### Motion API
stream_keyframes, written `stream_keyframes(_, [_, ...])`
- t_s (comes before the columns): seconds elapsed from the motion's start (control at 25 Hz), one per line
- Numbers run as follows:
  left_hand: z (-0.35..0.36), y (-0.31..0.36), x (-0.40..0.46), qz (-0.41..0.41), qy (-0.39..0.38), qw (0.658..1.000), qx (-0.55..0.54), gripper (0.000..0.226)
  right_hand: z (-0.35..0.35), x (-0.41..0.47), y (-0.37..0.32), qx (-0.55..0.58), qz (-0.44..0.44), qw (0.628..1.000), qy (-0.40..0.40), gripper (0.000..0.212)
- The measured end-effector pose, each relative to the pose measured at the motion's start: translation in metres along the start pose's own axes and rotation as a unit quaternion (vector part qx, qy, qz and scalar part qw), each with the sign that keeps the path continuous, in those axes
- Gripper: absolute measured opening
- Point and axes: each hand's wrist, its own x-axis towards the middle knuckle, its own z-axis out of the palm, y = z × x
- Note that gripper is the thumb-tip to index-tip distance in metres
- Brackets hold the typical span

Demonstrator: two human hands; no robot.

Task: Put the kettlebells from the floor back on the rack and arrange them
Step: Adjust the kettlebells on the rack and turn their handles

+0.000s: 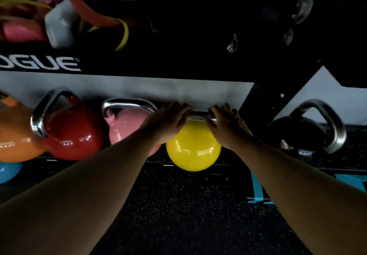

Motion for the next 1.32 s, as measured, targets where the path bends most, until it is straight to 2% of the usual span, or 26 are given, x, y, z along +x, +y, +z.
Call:
stream_keyframes(0.08, [0.013, 0.003, -0.008, -0.111, 0.051, 0.992, -0.026, 0.041, 0.008, 0.009, 0.001, 0.013, 0.01, 0.999, -0.028, 0.043])
stream_keyframes(0.16, [0.026, 0.024, -0.015, -0.239, 0.072, 0.962, -0.11, 0.04, 0.015, 0.014, 0.007, 0.031, 0.005, 0.999, -0.037, 0.043])
stream_keyframes(0.2, [0.031, 0.033, -0.012, -0.271, 0.074, 0.946, -0.162, 0.04, 0.017, 0.016, 0.007, 0.047, 0.01, 0.998, -0.029, 0.043])
stream_keyframes(0.28, [0.037, 0.035, 0.001, -0.277, 0.089, 0.93, -0.224, 0.039, 0.019, 0.02, 0.004, 0.09, 0.043, 0.995, -0.002, 0.042])
stream_keyframes(0.4, [0.041, 0.02, 0.024, -0.274, 0.071, 0.916, -0.286, 0.049, 0.025, 0.016, -0.004, 0.119, 0.09, 0.987, 0.054, 0.041])
stream_keyframes(0.52, [0.047, 0.032, 0.03, -0.342, 0.052, 0.856, -0.383, 0.062, 0.017, 0.011, -0.001, 0.228, 0.15, 0.961, 0.033, 0.047])
stream_keyframes(0.6, [0.048, 0.037, 0.032, -0.343, 0.06, 0.841, -0.413, 0.063, 0.018, 0.008, -0.006, 0.292, 0.181, 0.939, 0.029, 0.049])
stream_keyframes(0.72, [0.047, 0.026, 0.039, -0.299, 0.051, 0.857, -0.416, 0.06, 0.026, -0.001, -0.02, 0.295, 0.171, 0.939, 0.03, 0.044])
stream_keyframes(0.84, [0.048, 0.025, 0.045, -0.287, 0.038, 0.864, -0.412, 0.056, 0.024, -0.003, -0.01, 0.335, 0.141, 0.931, -0.008, 0.037])
stream_keyframes(0.92, [0.047, 0.032, 0.047, -0.285, 0.041, 0.859, -0.423, 0.055, 0.018, 0.004, -0.004, 0.397, 0.129, 0.908, -0.029, 0.037])
stream_keyframes(1.0, [0.048, 0.029, 0.057, -0.275, 0.035, 0.851, -0.446, 0.054, 0.024, 0.009, -0.008, 0.458, 0.145, 0.877, -0.01, 0.039])
stream_keyframes(1.12, [0.056, 0.02, 0.073, -0.236, 0.013, 0.859, -0.455, 0.052, 0.037, 0.0, -0.029, 0.521, 0.156, 0.838, 0.04, 0.037])
stream_keyframes(1.2, [0.063, 0.02, 0.079, -0.24, -0.012, 0.852, -0.466, 0.049, 0.036, -0.008, -0.037, 0.556, 0.161, 0.814, 0.042, 0.04])
stream_keyframes(1.32, [0.066, 0.021, 0.083, -0.229, -0.006, 0.869, -0.439, 0.047, 0.03, -0.008, -0.036, 0.591, 0.173, 0.787, 0.037, 0.043])
